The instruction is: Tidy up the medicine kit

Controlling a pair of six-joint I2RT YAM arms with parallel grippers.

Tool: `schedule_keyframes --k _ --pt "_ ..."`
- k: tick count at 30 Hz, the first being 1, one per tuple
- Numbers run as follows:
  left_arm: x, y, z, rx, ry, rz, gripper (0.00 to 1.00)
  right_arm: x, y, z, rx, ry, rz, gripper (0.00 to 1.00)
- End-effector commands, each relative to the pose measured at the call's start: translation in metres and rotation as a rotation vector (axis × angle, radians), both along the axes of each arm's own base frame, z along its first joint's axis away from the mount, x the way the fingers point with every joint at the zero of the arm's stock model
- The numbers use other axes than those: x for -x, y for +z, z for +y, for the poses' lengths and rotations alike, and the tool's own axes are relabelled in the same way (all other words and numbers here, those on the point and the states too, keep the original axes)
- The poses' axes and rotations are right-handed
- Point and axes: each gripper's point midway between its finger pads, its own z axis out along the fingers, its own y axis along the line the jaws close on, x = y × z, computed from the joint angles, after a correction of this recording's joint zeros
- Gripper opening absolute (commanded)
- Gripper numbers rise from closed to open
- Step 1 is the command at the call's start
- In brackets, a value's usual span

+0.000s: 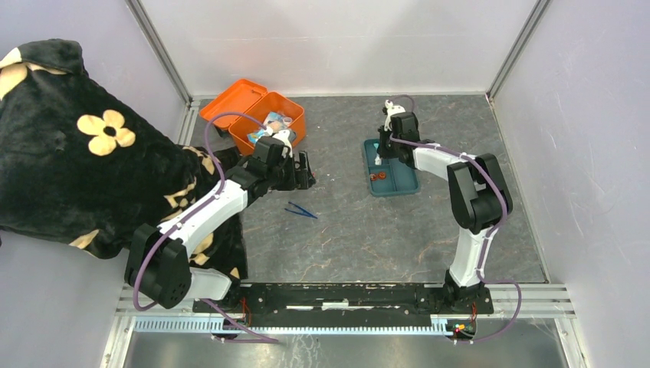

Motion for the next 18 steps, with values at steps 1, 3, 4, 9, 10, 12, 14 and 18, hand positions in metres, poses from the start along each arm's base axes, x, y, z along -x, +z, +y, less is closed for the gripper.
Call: schedule_keyframes --k 1,3,4,9,10,12,14,18 --pt "-0.002 0.002 0.016 -0.063 0.048 -0.048 0.88 -0.012 0.011 -0.001 0.023 0.009 -0.022 0.14" --pt "-0.002 0.000 0.016 -0.064 0.049 -0.044 0.88 -0.013 0.016 0.000 0.015 0.019 -0.032 0.18" --pt "-0.002 -0.001 0.016 -0.066 0.049 -0.042 0.88 -0.013 0.019 0.001 0.011 0.025 -0.042 0.19" --pt "-0.007 -0.001 0.025 -0.102 0.083 -0.063 0.89 -0.010 0.045 0.007 -0.043 0.056 -0.105 0.38" --pt "-0.007 -0.001 0.026 -0.108 0.085 -0.063 0.90 -0.008 0.051 0.009 -0.060 0.062 -0.116 0.39" --pt "-0.008 -0.002 0.028 -0.119 0.089 -0.065 0.90 -0.004 0.060 0.009 -0.077 0.063 -0.134 0.41" --pt "-0.008 -0.005 0.031 -0.135 0.100 -0.061 0.91 0.001 0.070 0.006 -0.084 0.058 -0.155 0.44" --pt "-0.008 -0.007 0.037 -0.151 0.124 -0.059 0.91 0.011 0.091 -0.013 -0.075 0.004 -0.201 0.53"
